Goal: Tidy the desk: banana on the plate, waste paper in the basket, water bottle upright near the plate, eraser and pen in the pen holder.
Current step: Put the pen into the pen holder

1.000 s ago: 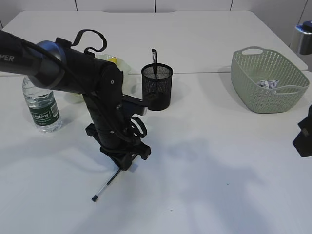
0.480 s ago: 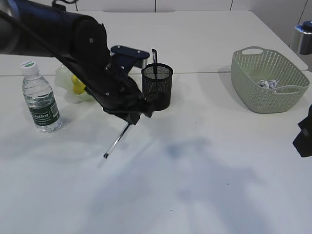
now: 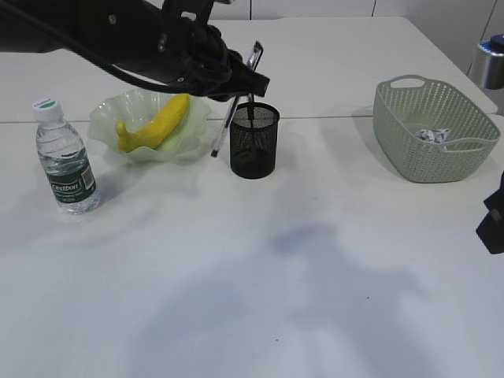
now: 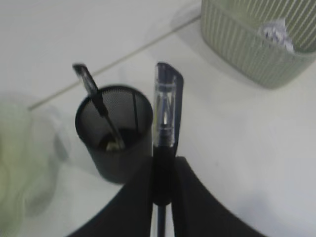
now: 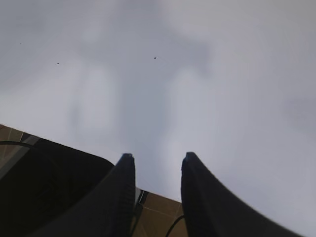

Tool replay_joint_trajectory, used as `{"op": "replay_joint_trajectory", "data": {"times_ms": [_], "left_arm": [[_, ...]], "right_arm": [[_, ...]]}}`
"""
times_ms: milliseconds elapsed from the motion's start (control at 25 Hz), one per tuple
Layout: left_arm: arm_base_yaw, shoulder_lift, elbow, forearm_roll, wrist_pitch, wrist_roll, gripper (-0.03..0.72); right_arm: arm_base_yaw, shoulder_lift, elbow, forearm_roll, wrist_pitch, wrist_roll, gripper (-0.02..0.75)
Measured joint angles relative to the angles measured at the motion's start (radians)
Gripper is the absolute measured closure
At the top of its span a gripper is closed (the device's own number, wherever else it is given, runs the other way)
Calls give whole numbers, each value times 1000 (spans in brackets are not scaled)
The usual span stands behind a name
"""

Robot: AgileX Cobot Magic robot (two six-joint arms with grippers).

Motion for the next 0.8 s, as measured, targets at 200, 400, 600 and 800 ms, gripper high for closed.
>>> {"op": "replay_joint_trajectory", "data": {"times_ms": [200,400,600,800], "left_arm": [[0,0,0,0,-224,0,645],[4,42,0,0,-447,0,645],[6,99,0,0,-568,0,645],[7,148,0,-4,-655,0,645]], "right_arm": [[0,0,0,-21,11,0,499],[0,0,0,-29,15,0,499],[0,0,0,-53,15,0,499],[0,0,0,-68,15,0,499]]}}
